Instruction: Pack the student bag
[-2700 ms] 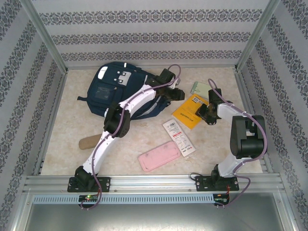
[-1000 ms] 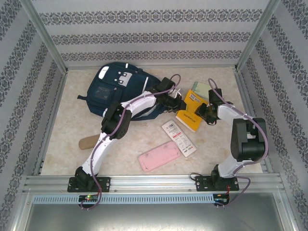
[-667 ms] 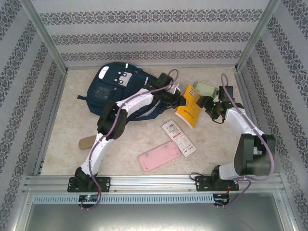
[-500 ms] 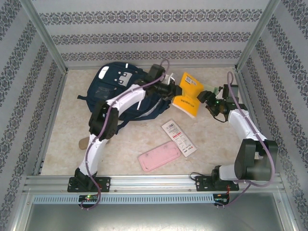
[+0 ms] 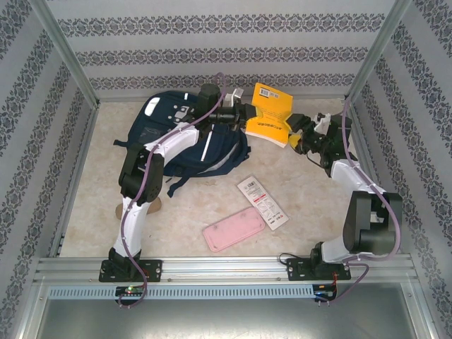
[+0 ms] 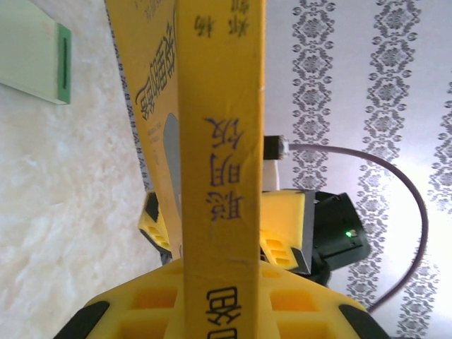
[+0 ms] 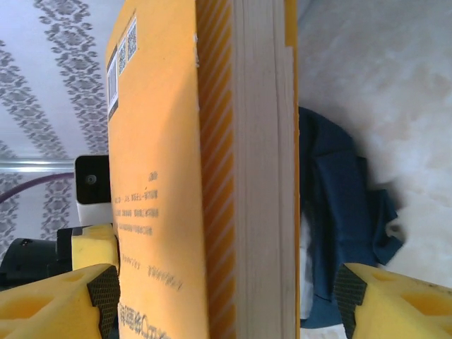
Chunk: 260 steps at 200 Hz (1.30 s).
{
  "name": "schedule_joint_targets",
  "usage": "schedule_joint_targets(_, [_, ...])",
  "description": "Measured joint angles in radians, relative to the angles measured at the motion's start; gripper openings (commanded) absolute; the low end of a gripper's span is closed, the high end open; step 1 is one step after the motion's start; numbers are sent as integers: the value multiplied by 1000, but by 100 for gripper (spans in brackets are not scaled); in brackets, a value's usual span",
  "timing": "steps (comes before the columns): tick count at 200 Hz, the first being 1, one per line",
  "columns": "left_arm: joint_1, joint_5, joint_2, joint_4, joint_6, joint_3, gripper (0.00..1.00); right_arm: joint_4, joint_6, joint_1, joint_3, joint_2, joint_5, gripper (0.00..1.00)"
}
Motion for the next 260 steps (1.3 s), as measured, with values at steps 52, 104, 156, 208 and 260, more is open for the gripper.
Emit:
schedule_joint_targets(52, [0, 8, 0, 92, -81, -3, 0, 229, 175, 19, 3, 99, -49, 39])
schedule_joint_targets(104, [21, 3, -2, -45, 31, -11, 12, 323, 249, 15, 19, 115, -71, 0])
schedule_joint_targets(156, [31, -83, -5, -554, 431, 122, 45, 257, 210, 26, 17, 122, -58, 0])
schedule_joint_targets(208, [59, -465, -8, -1023, 817, 245, 46, 80, 67, 26, 13, 104, 21, 0])
schedule_joint_targets(260, [11, -840, 35, -1226, 1034, 315, 55, -1, -8, 26, -5, 79, 49, 0])
